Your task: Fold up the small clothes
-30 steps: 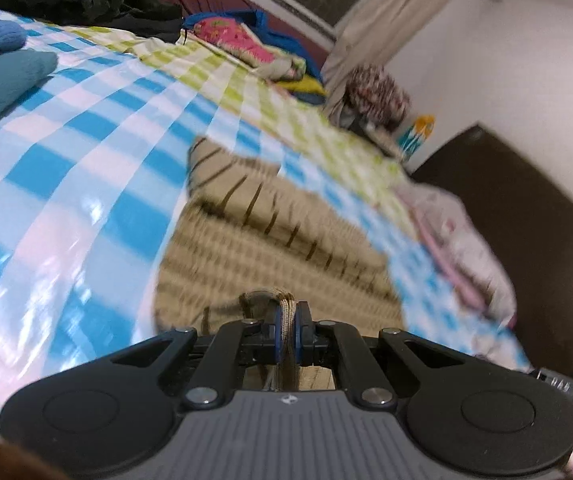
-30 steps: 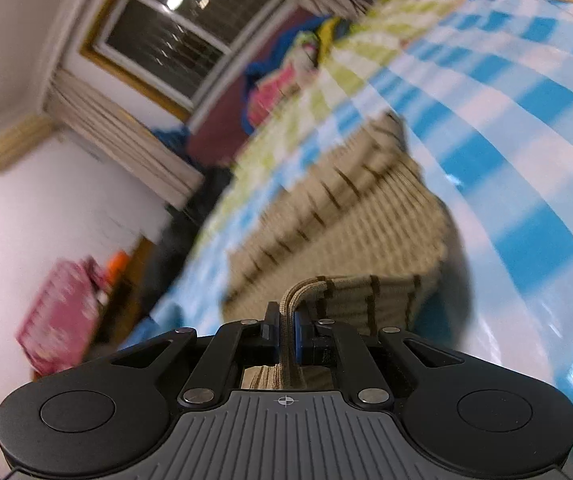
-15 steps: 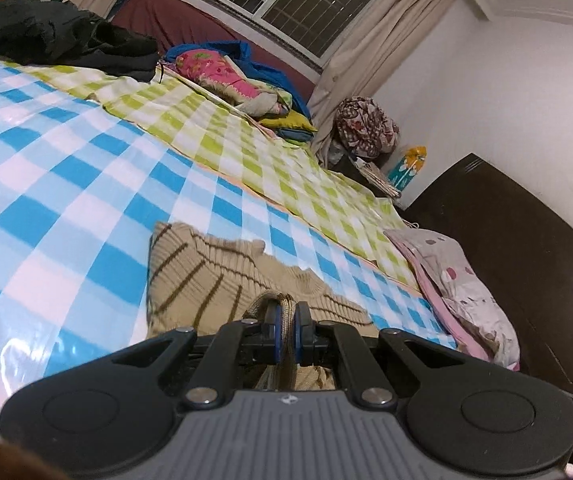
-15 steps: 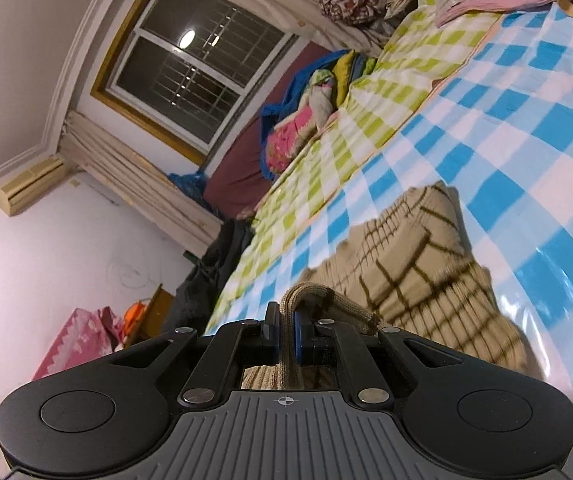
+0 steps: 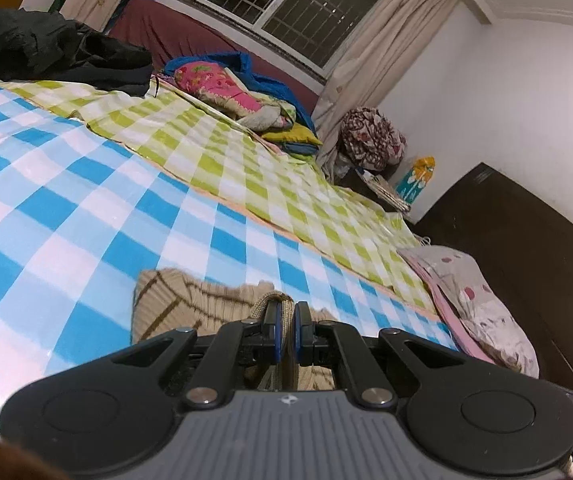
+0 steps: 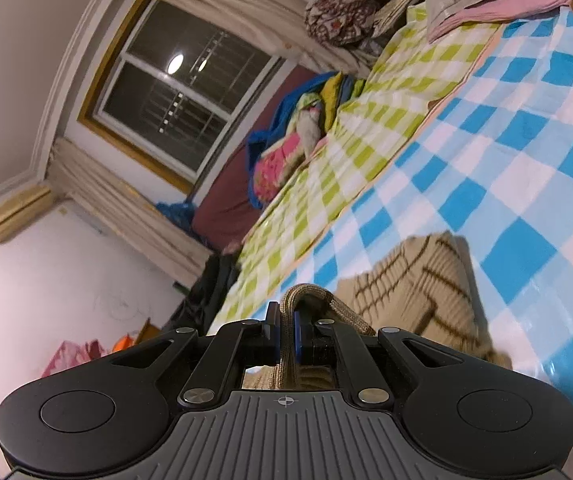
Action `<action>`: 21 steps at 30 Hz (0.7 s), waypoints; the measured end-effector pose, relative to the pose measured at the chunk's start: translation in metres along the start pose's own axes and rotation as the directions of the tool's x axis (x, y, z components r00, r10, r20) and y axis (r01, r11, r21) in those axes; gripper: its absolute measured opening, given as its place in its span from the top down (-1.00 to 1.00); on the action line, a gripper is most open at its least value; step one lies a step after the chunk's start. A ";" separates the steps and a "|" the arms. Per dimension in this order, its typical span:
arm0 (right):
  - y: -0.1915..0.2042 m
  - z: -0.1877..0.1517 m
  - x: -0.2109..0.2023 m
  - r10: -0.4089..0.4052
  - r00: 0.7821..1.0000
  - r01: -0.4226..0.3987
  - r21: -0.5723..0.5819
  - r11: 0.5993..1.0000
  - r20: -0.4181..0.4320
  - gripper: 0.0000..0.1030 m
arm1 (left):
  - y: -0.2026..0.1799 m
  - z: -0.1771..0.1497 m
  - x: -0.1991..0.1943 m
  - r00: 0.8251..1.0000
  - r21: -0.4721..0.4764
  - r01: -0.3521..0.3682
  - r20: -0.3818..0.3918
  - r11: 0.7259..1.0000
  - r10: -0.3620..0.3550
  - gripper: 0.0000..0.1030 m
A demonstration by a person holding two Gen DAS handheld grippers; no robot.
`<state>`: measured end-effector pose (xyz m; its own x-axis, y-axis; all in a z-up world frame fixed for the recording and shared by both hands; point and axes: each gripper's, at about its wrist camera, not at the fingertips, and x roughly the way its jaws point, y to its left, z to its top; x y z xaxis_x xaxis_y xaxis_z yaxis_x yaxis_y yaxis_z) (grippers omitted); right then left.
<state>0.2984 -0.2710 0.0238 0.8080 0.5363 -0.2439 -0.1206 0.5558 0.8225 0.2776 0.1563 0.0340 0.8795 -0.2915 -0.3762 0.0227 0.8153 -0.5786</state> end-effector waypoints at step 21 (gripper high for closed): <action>-0.049 0.020 0.083 -0.165 0.986 0.165 0.024 0.986 -0.007 0.78 | 0.021 0.011 0.044 0.985 0.050 -0.161 0.072 0.986 0.158 0.28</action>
<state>0.3833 -0.2665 -0.0266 0.8129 0.4416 -0.3796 0.0281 0.6214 0.7830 0.3222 0.1658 0.0135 0.9039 -0.1226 -0.4098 -0.0960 0.8755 -0.4737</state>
